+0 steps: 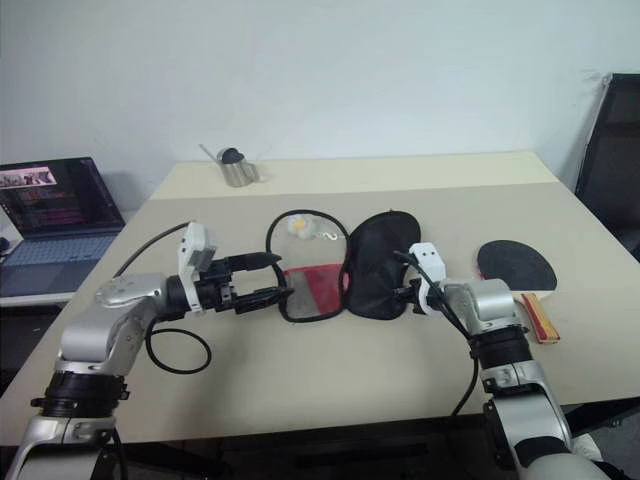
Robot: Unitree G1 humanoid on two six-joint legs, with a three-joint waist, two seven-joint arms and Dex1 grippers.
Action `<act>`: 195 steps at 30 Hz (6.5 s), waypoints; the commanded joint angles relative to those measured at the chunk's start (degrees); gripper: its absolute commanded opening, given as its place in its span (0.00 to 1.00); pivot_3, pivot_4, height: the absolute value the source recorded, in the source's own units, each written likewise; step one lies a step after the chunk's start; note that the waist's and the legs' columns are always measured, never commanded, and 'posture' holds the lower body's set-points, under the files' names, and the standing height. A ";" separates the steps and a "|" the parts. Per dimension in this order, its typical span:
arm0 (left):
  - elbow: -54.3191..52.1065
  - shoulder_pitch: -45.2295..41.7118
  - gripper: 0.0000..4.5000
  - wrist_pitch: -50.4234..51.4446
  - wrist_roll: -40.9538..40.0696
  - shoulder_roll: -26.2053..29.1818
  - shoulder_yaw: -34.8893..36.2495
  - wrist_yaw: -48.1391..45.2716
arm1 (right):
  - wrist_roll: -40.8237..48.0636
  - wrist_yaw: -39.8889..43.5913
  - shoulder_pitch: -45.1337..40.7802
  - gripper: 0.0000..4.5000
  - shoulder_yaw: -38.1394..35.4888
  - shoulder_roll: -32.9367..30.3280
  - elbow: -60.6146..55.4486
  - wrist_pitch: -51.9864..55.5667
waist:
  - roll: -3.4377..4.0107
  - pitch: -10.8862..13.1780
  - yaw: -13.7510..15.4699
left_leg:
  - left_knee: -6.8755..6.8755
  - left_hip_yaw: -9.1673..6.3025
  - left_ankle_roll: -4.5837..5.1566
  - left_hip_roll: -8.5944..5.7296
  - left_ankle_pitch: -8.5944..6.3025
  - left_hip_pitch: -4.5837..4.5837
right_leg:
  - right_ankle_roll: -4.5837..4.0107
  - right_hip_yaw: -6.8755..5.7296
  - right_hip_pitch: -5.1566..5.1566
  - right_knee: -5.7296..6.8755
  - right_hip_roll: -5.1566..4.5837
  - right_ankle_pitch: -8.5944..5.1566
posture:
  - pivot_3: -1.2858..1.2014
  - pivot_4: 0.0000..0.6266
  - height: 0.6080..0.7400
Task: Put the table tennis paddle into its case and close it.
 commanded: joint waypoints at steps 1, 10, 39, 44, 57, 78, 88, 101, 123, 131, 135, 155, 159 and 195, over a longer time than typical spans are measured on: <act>-0.77 -1.17 1.00 -0.13 -0.61 0.43 0.64 -0.49 | -0.16 2.70 0.79 0.00 1.42 -3.63 -1.86 0.90 | 0.00 0.00 0.10 | 0.00 0.00 0.00 0.00 0.00 0.00 | 0.00 0.00 0.00 0.00 0.00 0.00 | 0.52 0.24 1.00; -0.89 -1.01 1.00 -0.30 -0.16 0.12 -0.05 -0.87 | -2.39 7.17 -1.41 0.00 4.29 -10.05 2.51 -2.75 | -0.03 0.02 1.35 | 0.02 0.03 0.00 0.00 0.00 0.00 | 0.00 -0.01 0.01 -0.02 0.00 0.00 | 0.52 0.24 1.00; 2.66 -7.40 1.00 -1.59 0.95 -4.77 -3.77 -2.99 | -3.46 8.87 -0.93 0.05 2.46 -17.55 7.79 -2.54 | -0.19 0.07 2.67 | 0.07 0.03 0.02 -0.02 0.02 -0.07 | 0.01 -0.11 0.06 -0.09 -0.04 0.01 | 0.52 0.24 1.00; 2.28 -6.72 1.00 -1.80 1.18 -4.91 -3.86 -2.99 | -4.56 8.14 -2.46 0.34 2.56 -17.74 11.56 -5.11 | -0.24 0.05 2.70 | 0.10 0.10 0.08 -0.04 0.06 0.00 | 0.10 -0.05 0.13 -0.08 -0.04 0.06 | 0.52 0.24 1.00; 1.27 -5.98 1.00 -1.81 1.24 -5.90 -4.02 -1.93 | -4.63 8.89 -2.83 0.99 -2.21 -20.32 10.58 -16.02 | -0.27 0.06 2.67 | 0.09 0.27 0.15 -0.08 0.11 -0.04 | 0.18 0.08 0.04 -0.09 -0.10 0.11 | 0.52 0.24 1.00; -1.94 -10.11 1.00 -1.57 2.80 -9.23 -8.57 -0.36 | -3.08 -1.34 20.14 0.99 -21.38 -25.75 -3.64 -16.40 | -0.32 0.09 2.59 | 0.07 0.60 0.23 -0.03 0.07 0.05 | 0.22 0.35 0.05 -0.05 -0.04 0.12 | 0.52 0.24 1.00; -1.26 -10.62 1.00 -1.95 3.06 -9.24 -8.75 -1.01 | -1.24 -0.81 21.82 0.99 -20.51 -25.84 -4.21 -9.80 | -0.32 0.09 2.63 | 0.07 0.61 0.23 -0.04 0.07 0.06 | 0.22 0.36 0.07 -0.08 -0.06 0.13 | 0.52 0.24 1.00; -0.75 -10.28 1.00 -2.57 3.54 -9.22 -8.59 -1.00 | -2.82 -1.67 21.22 0.99 -17.95 -25.04 -1.42 -12.58 | -0.33 0.09 2.60 | 0.09 0.60 0.23 -0.03 0.08 0.09 | 0.23 0.35 0.11 -0.08 -0.05 0.13 | 0.52 0.24 1.00; 0.08 -8.50 1.00 -3.04 4.45 -7.39 -6.68 0.15 | -3.16 -4.74 18.35 0.25 -17.70 -23.17 5.42 -14.62 | -0.67 -0.11 2.35 | 0.18 0.67 0.35 -0.02 0.14 0.19 | 0.33 0.46 0.21 -0.08 0.00 0.32 | 0.52 0.24 1.00; -1.10 -5.15 1.00 -2.28 3.66 -3.79 -3.64 1.37 | -0.43 -6.63 13.70 0.25 -22.30 -25.59 1.86 -11.66 | -0.53 0.03 2.70 | 0.17 0.67 0.39 -0.07 0.16 0.12 | 0.35 0.49 0.12 -0.08 -0.03 0.39 | 0.52 0.24 1.00; -1.65 -4.46 1.00 -2.03 3.55 -3.43 -2.99 1.77 | 0.93 -7.61 12.41 0.25 -22.32 -24.43 -3.27 -7.77 | -0.52 0.03 2.66 | 0.07 0.68 0.38 -0.04 0.16 0.05 | 0.35 0.47 0.08 -0.22 -0.03 0.38 | 0.52 0.24 1.00; -4.19 -3.20 1.00 -1.40 1.53 -3.09 -2.10 1.46 | 4.04 -27.50 2.62 0.25 -20.84 6.72 -29.44 16.61 | -0.43 0.08 2.64 | 0.05 0.59 0.37 -0.07 0.16 -0.03 | 0.35 0.46 -0.06 -0.23 -0.06 0.38 | 0.52 0.24 1.00; -4.24 -3.24 1.00 -1.43 1.56 -3.16 -2.21 1.68 | 1.90 -30.45 2.30 0.25 -19.66 11.02 -26.48 13.03 | -0.42 0.08 2.56 | 0.03 0.62 0.37 -0.06 0.16 -0.04 | 0.34 0.50 -0.15 -0.16 -0.05 0.38 | 0.52 0.24 1.00; -5.00 -2.94 1.00 -1.32 1.49 -3.12 -2.72 1.79 | -7.24 -33.25 4.97 0.32 -11.97 14.19 -12.83 -1.95 | -0.40 0.09 1.23 | 0.02 0.67 0.37 -0.05 0.16 -0.02 | 0.34 0.55 -0.20 -0.10 -0.02 0.38 | 0.52 0.24 1.00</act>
